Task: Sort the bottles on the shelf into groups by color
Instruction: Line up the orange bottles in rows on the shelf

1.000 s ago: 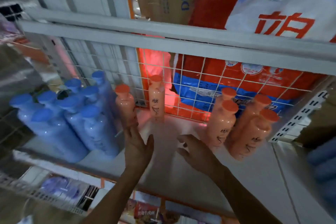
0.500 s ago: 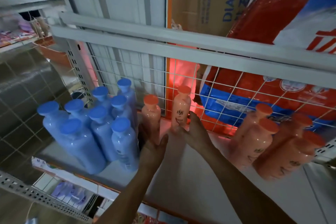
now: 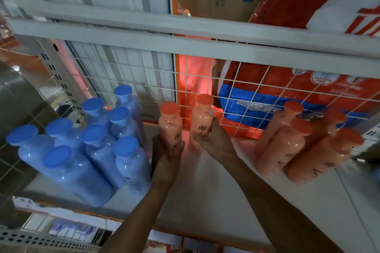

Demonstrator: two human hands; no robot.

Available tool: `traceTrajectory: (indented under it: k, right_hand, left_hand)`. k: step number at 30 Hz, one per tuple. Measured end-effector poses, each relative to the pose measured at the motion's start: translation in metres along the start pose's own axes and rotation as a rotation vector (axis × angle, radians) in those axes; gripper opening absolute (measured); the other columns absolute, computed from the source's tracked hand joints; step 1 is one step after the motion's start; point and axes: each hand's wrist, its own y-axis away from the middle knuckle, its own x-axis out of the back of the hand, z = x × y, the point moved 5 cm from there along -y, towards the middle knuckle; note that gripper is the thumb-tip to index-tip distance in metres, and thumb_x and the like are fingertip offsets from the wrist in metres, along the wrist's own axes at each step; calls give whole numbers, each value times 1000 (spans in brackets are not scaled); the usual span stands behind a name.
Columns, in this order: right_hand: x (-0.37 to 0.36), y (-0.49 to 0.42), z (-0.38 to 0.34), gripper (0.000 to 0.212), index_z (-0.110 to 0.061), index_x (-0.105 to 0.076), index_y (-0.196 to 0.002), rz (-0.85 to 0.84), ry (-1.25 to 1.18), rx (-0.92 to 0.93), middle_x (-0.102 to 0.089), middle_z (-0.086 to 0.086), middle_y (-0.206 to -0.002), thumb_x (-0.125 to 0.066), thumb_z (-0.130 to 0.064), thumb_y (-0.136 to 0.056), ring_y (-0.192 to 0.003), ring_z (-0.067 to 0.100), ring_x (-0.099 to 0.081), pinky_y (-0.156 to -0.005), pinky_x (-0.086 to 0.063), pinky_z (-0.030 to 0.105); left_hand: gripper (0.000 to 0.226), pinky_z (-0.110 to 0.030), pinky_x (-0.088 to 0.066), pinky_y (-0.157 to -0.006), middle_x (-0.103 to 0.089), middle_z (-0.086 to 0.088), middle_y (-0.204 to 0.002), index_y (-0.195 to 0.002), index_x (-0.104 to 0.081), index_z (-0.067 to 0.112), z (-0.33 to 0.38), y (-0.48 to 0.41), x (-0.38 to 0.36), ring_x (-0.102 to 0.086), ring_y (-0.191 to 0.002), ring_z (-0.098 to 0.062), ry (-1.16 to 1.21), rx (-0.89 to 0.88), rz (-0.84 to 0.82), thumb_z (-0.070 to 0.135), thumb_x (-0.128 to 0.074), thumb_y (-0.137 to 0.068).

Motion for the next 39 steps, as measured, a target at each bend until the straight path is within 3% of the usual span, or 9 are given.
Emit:
traceTrajectory:
  k: [3, 9, 13, 18, 22, 27, 32, 35, 39]
  right_hand:
    - [16, 27, 2, 68, -32, -39, -133, -24, -22, 16, -63, -10, -114, -76, -40, -76, -101, 11, -61, -84, -50, 29]
    - [40, 73, 25, 69, -39, -38, -129, 5, -14, -79, -63, -17, -108, -78, -45, -73, -93, 1, -62, -76, -49, 13]
    - [57, 103, 44, 71, -35, -42, -131, 49, -46, -120, -63, -17, -114, -77, -47, -71, -100, 2, -61, -86, -56, 33]
    - [85, 141, 62, 62, -44, -37, -126, 60, 11, -149, -58, -27, -110, -75, -43, -77, -98, -5, -58, -86, -50, 21]
    - [112, 161, 79, 85, -34, -28, -143, 58, 8, -161, -62, -12, -124, -72, -51, -73, -109, 11, -60, -93, -51, 33]
    - [149, 181, 95, 51, -38, -37, -121, 30, 82, -162, -58, -15, -119, -72, -33, -84, -109, 8, -57, -87, -44, 21]
    - [179, 194, 110, 83, -31, -19, -147, 32, 54, -141, -55, -12, -128, -72, -34, -84, -112, 6, -54, -92, -44, 21]
    - [197, 203, 126, 76, -25, -26, -142, 48, 80, -167, -59, -4, -127, -73, -35, -83, -110, 12, -59, -83, -43, 18]
    - [220, 210, 147, 70, -23, -32, -136, 74, 85, -182, -61, -1, -124, -74, -38, -82, -109, 16, -60, -89, -50, 30]
  left_hand:
    - [60, -45, -48, -100, -56, -5, -131, -136, -40, 22, 3, 8, -4, -56, -121, -22, 18, -53, -47, 56, -58, -89]
    - [45, -16, -48, -86, -58, 12, -119, -127, -45, 31, 12, 23, -21, -56, -107, 8, 109, -161, -119, 32, -69, -89]
    - [53, -32, -53, -85, -56, 12, -128, -131, -36, 40, 9, 40, -40, -58, -112, -5, 91, -139, -282, 38, -67, -89]
    - [62, -15, -48, -79, -55, 12, -124, -139, -34, 25, 18, 66, -63, -56, -105, 6, 74, -151, -415, 27, -70, -88]
    - [63, -17, -47, -77, -57, 10, -123, -139, -34, 22, 29, 81, -85, -58, -103, 5, 70, -138, -440, 25, -71, -88]
    - [60, -21, -50, -78, -57, 9, -122, -135, -34, 23, 50, 105, -120, -60, -104, -2, 70, -175, -464, 27, -71, -88]
    - [65, -16, -48, -73, -60, 10, -119, -135, -35, 25, 66, 129, -154, -63, -102, -3, 58, -198, -464, 31, -74, -84]
    - [59, -20, -48, -71, -62, 11, -115, -127, -35, 33, 75, 140, -171, -64, -97, -5, 49, -173, -451, 36, -74, -84]
    - [56, -22, -49, -71, -62, 11, -112, -121, -34, 36, 84, 149, -190, -63, -94, -3, 50, -154, -432, 40, -75, -82]
